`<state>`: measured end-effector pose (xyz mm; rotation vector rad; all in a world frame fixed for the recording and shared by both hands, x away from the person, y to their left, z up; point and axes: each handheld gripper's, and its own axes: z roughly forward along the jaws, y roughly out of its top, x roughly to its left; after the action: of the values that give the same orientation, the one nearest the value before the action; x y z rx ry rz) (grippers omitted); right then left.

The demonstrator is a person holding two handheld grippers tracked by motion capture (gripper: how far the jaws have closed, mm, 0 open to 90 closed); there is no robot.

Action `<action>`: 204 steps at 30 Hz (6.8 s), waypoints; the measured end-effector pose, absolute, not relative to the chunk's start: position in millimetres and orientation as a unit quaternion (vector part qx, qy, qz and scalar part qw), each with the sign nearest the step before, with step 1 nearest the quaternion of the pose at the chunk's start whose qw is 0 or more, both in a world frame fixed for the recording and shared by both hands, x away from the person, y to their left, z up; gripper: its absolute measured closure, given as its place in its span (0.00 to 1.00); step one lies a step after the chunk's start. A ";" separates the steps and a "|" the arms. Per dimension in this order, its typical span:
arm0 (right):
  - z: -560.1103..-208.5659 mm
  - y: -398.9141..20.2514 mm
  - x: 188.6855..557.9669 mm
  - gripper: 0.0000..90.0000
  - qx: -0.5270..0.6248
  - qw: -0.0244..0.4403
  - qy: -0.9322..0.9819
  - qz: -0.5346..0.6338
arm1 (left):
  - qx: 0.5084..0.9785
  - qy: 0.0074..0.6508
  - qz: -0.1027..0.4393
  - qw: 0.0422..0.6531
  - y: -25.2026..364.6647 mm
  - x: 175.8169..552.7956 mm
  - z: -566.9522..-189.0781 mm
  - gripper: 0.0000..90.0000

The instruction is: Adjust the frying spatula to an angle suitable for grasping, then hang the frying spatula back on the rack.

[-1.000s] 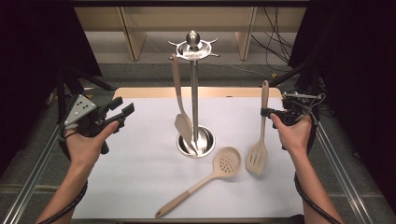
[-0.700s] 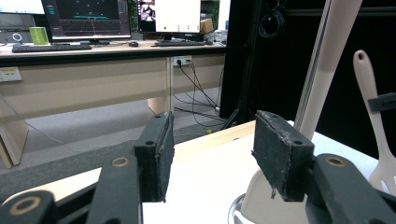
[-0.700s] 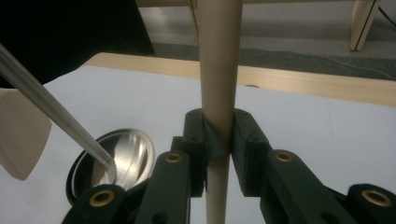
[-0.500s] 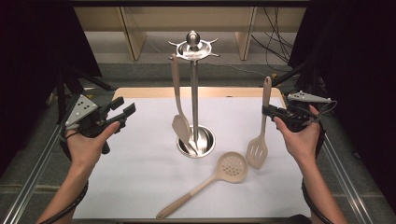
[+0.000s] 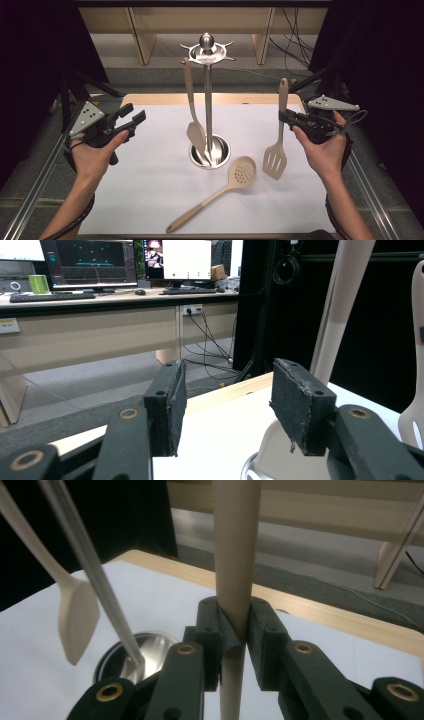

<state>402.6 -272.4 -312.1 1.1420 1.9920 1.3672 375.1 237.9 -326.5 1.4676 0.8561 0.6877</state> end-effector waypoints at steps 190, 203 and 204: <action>-319.6 -185.9 356.5 0.58 0.289 0.169 0.777 0.533 | 0.716 0.258 0.173 0.624 95.7 388.1 -231.2 0.79; -318.7 -186.5 356.9 0.58 0.294 0.168 0.773 0.536 | 0.722 0.256 0.174 0.619 94.5 391.8 -227.3 0.79; -318.7 -186.4 357.0 0.58 0.294 0.168 0.773 0.537 | 0.723 0.256 0.175 0.618 94.4 391.8 -226.9 0.79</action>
<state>357.0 -186.4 -318.7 0.8354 2.1993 1.5272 391.8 94.4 -226.9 1.6628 0.5885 0.4018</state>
